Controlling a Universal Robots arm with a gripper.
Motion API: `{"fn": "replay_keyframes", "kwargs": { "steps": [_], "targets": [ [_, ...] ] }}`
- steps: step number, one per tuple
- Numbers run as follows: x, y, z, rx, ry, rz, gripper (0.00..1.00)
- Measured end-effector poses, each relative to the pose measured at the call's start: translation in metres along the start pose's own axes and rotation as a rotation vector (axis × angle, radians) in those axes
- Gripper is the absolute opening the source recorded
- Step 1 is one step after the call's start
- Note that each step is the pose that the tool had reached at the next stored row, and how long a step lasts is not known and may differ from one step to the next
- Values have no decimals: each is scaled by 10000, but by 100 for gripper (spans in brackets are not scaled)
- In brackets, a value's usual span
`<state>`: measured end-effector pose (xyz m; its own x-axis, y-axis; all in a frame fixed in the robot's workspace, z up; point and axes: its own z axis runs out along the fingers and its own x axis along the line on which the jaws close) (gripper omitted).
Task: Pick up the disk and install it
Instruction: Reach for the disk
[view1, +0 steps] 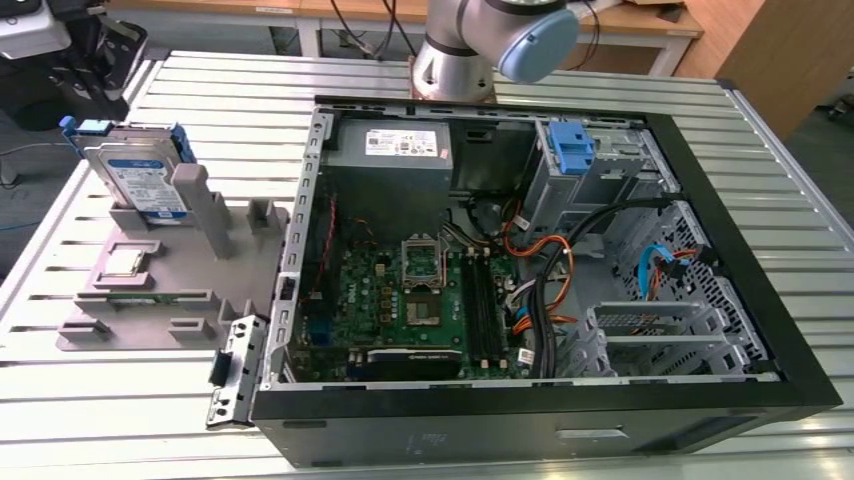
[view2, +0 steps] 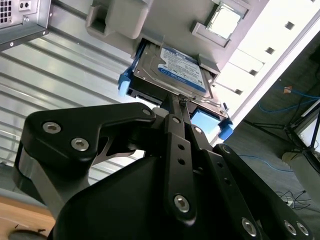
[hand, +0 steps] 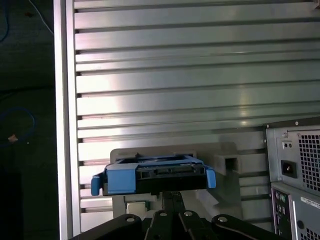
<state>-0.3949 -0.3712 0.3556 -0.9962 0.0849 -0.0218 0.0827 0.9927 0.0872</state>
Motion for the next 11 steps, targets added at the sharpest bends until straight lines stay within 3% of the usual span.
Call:
{"fn": "replay_keyframes", "kwargs": {
  "steps": [7, 11],
  "targets": [
    [105, 45, 76, 0, -2, 16, 10],
    [119, 47, 89, 0, -2, 16, 10]
  ]
}}
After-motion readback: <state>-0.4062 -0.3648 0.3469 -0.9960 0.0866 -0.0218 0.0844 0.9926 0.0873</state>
